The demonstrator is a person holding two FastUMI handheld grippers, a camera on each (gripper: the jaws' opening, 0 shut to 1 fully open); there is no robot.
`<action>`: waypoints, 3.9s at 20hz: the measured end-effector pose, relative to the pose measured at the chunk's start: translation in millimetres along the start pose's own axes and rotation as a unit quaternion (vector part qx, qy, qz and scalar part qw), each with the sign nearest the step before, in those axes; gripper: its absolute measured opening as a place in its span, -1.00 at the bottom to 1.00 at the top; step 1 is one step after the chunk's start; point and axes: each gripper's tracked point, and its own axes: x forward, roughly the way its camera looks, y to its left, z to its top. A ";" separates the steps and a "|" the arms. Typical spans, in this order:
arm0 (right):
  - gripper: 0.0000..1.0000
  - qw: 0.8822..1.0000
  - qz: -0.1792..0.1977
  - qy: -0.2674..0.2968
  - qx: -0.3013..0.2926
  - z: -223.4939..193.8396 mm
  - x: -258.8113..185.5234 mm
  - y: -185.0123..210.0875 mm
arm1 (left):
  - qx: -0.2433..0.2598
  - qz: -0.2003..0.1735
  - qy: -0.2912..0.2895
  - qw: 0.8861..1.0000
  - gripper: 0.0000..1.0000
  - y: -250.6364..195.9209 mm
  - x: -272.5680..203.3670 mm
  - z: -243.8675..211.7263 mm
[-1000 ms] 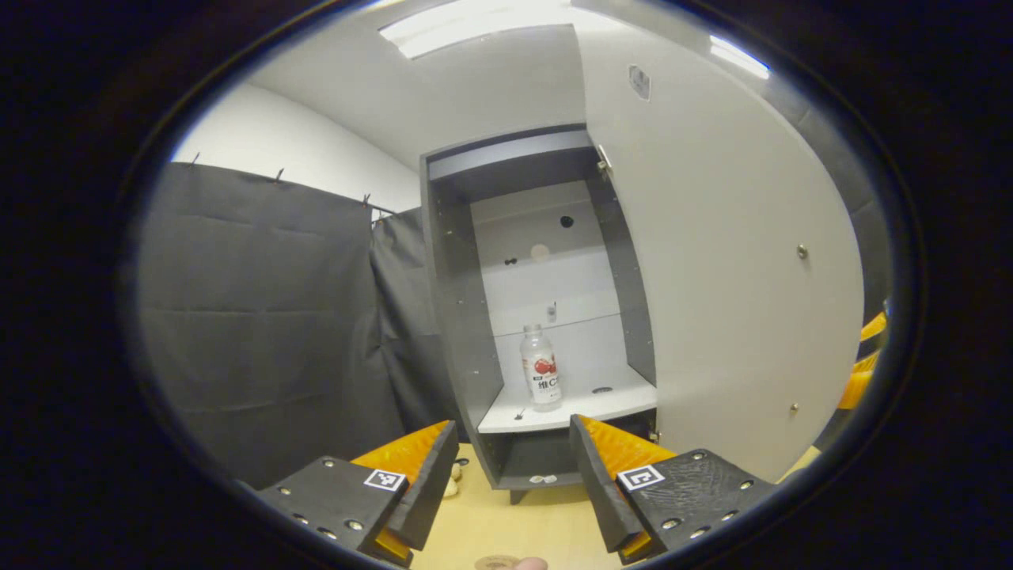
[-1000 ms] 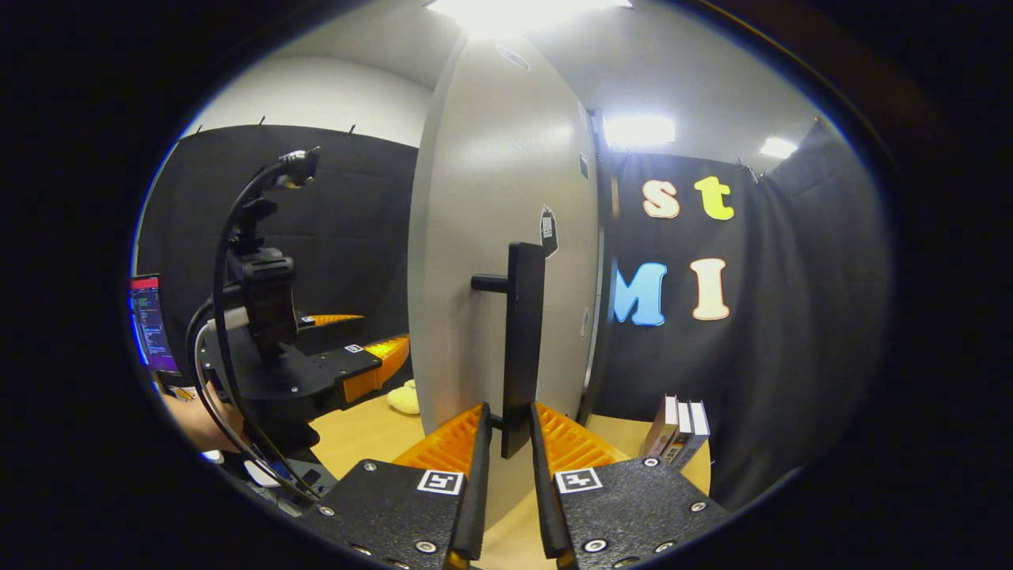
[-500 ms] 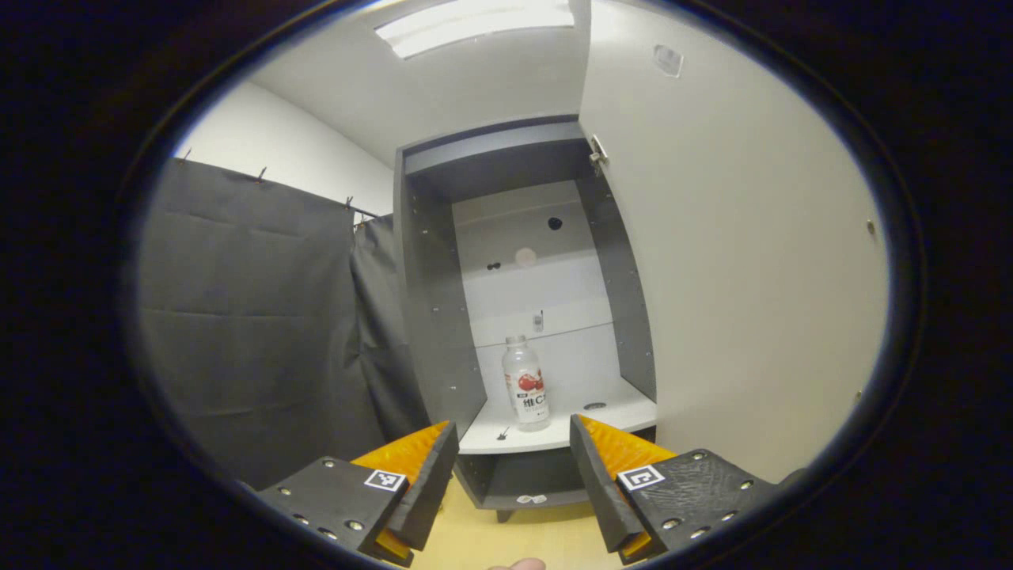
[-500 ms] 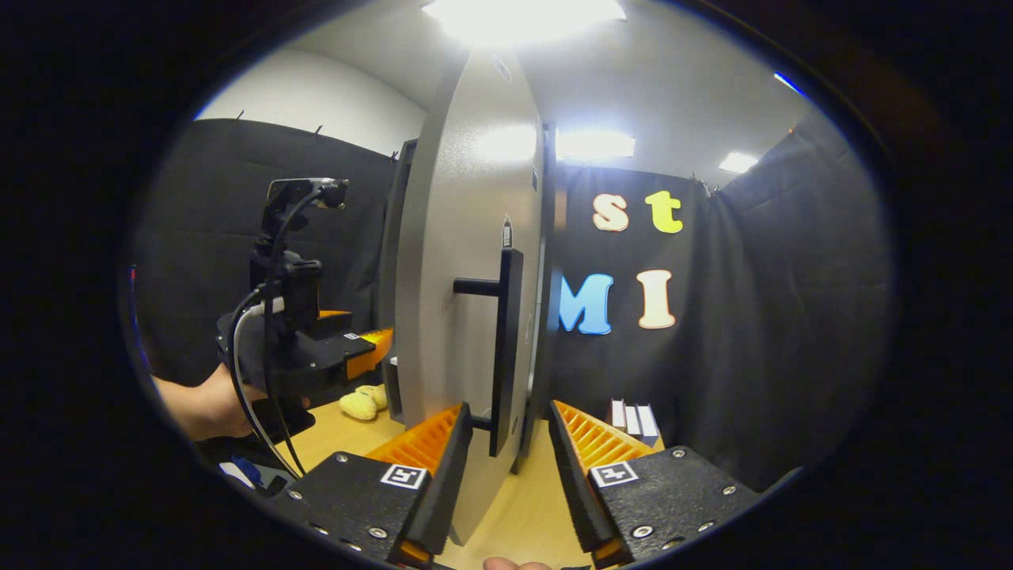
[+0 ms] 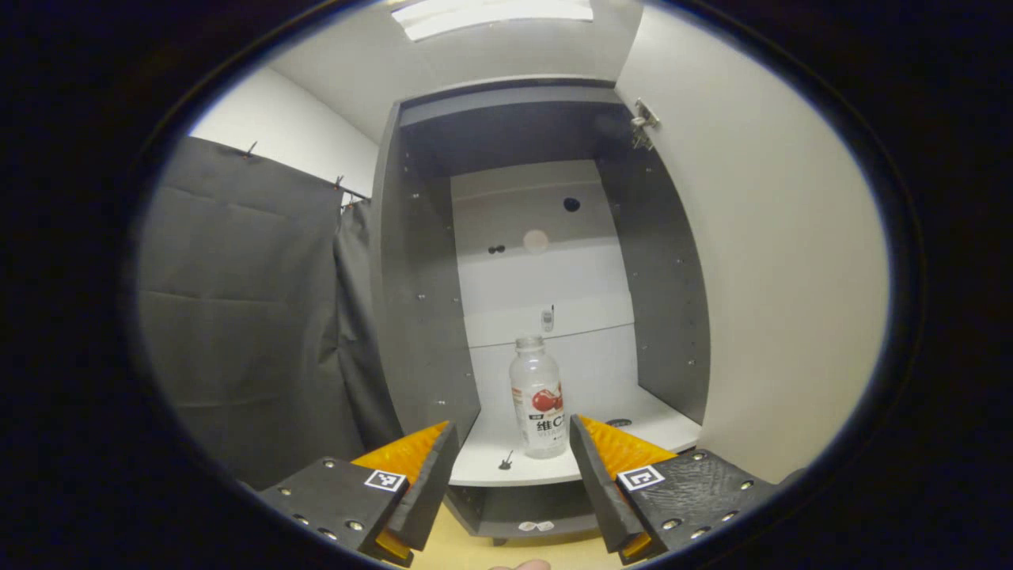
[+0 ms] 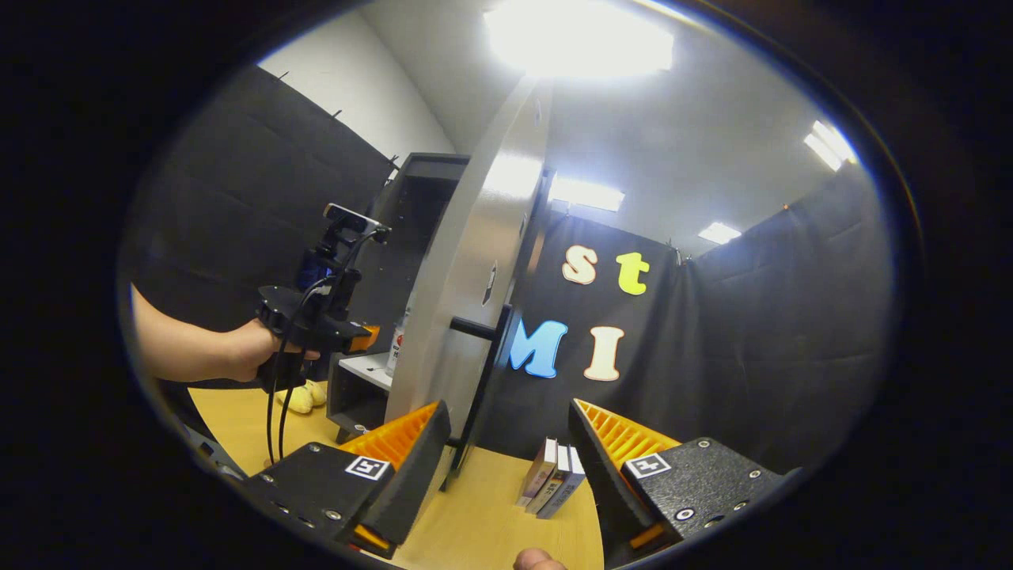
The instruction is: Open the cabinet door with the right hand, grasp the bottle in the cabinet with the left hand and place it on the coaster, then close the cabinet door with the right hand.
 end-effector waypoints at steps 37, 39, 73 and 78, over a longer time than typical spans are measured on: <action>0.89 0.971 -0.217 0.048 0.089 -56.6 25.9 -55.2 | -0.019 -0.079 -0.031 0.996 0.49 -10.3 113.0 -11.4; 0.89 0.973 -0.202 0.046 0.101 -59.7 36.8 -54.9 | -0.021 -0.073 -0.021 0.997 0.49 -4.3 91.3 -7.7; 0.89 0.988 -0.036 0.105 0.104 -111.6 44.6 -38.0 | -0.037 0.085 -0.067 0.993 0.43 89.0 -117.0 -6.3; 0.89 0.987 -0.001 0.131 0.088 -140.4 37.4 -24.1 | -0.027 0.107 -0.039 0.993 0.32 83.9 -164.9 -57.7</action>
